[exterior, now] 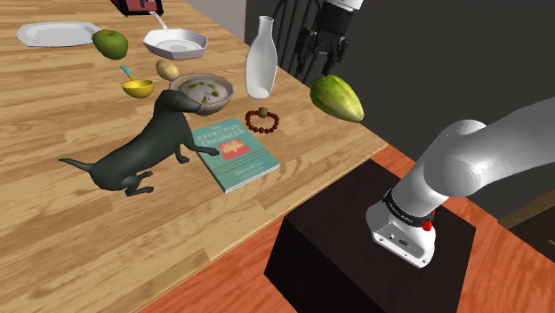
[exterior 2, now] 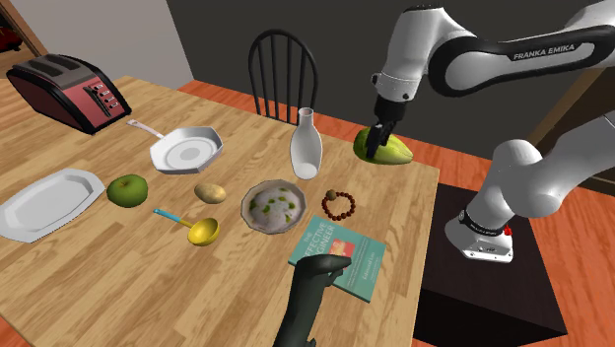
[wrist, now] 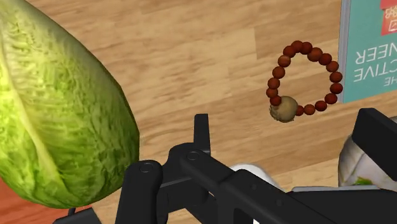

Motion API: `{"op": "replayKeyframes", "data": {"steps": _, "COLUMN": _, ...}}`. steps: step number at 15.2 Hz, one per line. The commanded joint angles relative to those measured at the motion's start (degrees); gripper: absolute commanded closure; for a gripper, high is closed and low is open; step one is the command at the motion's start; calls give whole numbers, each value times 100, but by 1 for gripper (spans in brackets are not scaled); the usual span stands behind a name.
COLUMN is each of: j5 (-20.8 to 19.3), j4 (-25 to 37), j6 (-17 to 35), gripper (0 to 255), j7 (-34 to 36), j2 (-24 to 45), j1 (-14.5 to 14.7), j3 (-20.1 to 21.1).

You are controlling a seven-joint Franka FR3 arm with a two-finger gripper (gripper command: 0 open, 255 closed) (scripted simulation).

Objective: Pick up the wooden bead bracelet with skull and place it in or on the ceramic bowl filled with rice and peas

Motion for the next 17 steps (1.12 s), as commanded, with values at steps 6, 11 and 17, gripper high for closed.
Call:
{"op": "replayKeyframes", "data": {"steps": 6, "j5": 110, "j4": 89, "j6": 1004, "gripper": 0, "j7": 489, "j2": 1323, "j1": 70, "j3": 357}}
{"op": "replayKeyframes", "data": {"steps": 11, "j5": 124, "j4": 132, "j6": 1502, "gripper": 0, "j7": 680, "j2": 1957, "j1": 112, "j3": 483}}
{"op": "replayKeyframes", "data": {"steps": 17, "j5": 164, "j4": -97, "j6": 1954, "gripper": 0, "j7": 666, "j2": 2176, "j1": 146, "j3": 531}}
